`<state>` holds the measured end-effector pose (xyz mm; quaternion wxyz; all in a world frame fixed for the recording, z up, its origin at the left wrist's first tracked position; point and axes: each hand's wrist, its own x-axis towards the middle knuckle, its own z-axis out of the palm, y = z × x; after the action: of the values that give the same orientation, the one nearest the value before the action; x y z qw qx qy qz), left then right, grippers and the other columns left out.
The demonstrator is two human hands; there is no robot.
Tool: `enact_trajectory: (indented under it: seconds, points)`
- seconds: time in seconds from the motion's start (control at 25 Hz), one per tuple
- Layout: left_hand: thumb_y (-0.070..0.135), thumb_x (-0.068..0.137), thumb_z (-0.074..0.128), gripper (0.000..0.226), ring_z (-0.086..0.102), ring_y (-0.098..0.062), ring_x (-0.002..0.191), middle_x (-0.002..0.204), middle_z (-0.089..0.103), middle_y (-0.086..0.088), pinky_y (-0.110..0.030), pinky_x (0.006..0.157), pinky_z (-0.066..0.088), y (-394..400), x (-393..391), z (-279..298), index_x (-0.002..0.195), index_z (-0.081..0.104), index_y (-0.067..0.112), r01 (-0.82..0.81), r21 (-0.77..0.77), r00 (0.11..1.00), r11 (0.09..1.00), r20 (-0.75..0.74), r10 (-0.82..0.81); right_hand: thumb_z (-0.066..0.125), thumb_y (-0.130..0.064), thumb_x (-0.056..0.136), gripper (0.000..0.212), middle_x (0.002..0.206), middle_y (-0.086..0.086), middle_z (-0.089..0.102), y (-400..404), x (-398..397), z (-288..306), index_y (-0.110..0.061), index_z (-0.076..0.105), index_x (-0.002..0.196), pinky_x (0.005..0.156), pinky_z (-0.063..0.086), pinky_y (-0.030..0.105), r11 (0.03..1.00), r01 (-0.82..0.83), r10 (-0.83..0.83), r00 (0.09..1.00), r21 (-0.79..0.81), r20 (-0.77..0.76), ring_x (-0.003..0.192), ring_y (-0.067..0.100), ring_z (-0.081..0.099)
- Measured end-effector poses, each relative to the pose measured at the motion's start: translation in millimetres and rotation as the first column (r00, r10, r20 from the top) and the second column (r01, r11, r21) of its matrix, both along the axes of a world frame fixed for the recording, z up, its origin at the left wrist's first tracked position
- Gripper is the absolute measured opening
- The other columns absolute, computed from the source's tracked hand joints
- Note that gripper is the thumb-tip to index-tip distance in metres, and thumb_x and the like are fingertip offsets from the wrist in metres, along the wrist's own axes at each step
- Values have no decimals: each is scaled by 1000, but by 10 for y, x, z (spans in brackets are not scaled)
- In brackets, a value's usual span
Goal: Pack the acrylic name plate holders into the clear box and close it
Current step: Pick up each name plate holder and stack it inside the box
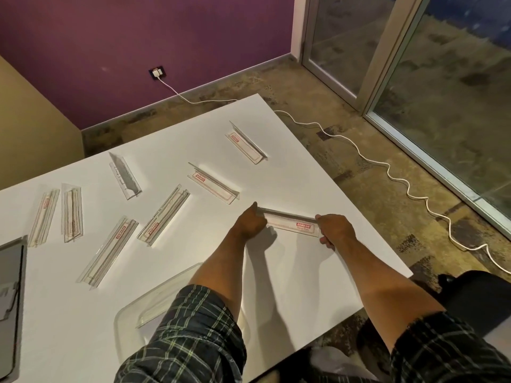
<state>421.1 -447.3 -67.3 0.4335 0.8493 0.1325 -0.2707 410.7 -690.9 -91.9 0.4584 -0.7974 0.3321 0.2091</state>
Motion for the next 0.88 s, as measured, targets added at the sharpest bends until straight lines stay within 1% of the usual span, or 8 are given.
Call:
enact_trajectory:
  seconds: [0.12,0.2,0.32,0.44,0.52,0.64,0.72,0.88]
  points:
    - [21,84,57,45,58,-29,117,126,63,-11,-37,105,46,35,27,-47,127,62,10,-139,-75,988,987,57,144,60,-23,96,14,85,12,65,15,26,-58,-14,64,86,65,55,39,997,-12,8,999,79,46,72,28,64]
    - [14,84,60,31,59,-28,100,106,64,-11,-37,95,50,59,10,-43,113,68,13,-255,-165,963,953,41,265,63,-18,93,7,88,10,67,-6,27,-47,-16,65,87,74,59,39,998,-29,26,997,54,66,75,22,63]
    - [8,88,62,17,63,-28,91,95,65,-13,-37,85,52,120,-32,-22,103,68,13,-411,-255,904,875,11,427,68,-5,88,3,88,15,69,1,-23,-14,-6,68,90,61,59,30,982,84,-95,994,169,57,67,20,67]
    - [6,92,58,24,70,-31,88,98,71,-17,-41,86,57,171,-85,92,115,65,8,-545,-323,830,774,-75,553,70,3,86,18,85,24,69,73,-70,65,6,68,103,58,54,33,947,146,-191,972,286,137,58,26,66]
    - [2,92,57,23,68,-28,78,93,69,-17,-35,74,58,257,-122,186,114,64,7,-578,-365,803,730,-98,587,71,4,86,35,88,25,69,127,-82,152,-2,60,119,59,51,36,946,99,-170,962,309,213,58,29,64]
    - [-4,89,59,29,66,-25,75,87,68,-14,-28,64,54,502,-195,345,115,60,8,-580,-380,801,721,-106,589,77,3,83,66,92,21,68,199,-86,288,-19,46,137,74,54,57,933,-26,-77,960,360,269,71,34,63]
    - [-8,87,60,34,65,-22,74,88,67,-14,-28,63,55,717,-265,446,115,61,10,-570,-362,814,738,-122,568,79,5,81,71,89,19,64,274,-92,363,-16,47,141,78,54,64,910,-135,18,958,391,288,75,35,63]
    - [-9,86,62,30,66,-19,69,86,68,-13,-28,60,55,1174,-452,634,110,66,8,-499,-312,866,809,-131,483,83,0,79,63,85,12,68,537,-85,556,-4,58,136,68,53,33,873,-359,258,914,329,314,74,27,64]
